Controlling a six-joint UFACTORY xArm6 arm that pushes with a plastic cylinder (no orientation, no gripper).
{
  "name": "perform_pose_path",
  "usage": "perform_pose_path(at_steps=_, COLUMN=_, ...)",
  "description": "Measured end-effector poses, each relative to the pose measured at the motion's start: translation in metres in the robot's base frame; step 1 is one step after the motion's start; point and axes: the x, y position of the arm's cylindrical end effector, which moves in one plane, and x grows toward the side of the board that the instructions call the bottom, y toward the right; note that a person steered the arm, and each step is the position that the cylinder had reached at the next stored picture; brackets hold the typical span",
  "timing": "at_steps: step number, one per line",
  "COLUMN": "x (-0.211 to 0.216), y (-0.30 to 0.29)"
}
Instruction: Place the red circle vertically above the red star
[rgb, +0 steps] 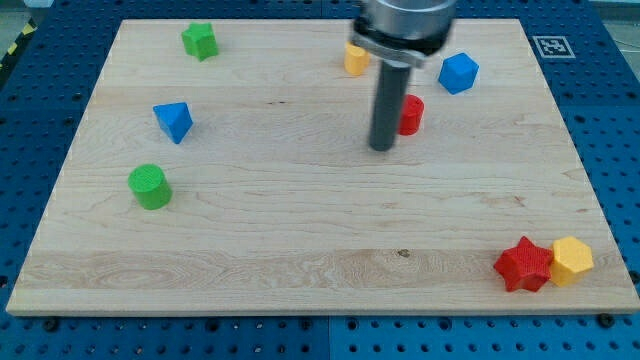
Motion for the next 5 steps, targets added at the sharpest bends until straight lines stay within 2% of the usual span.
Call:
perform_pose_path(at_steps=1, x=-0.048, y=-0.004)
perform_pose_path(at_steps=2, x=-0.051, y=0.05)
perform_pose_path(at_steps=3, x=-0.018, y=0.121)
perform_pose_path(at_steps=4, x=0.014, y=0.158)
perform_pose_path(at_steps=5, x=-0.016, y=0.118)
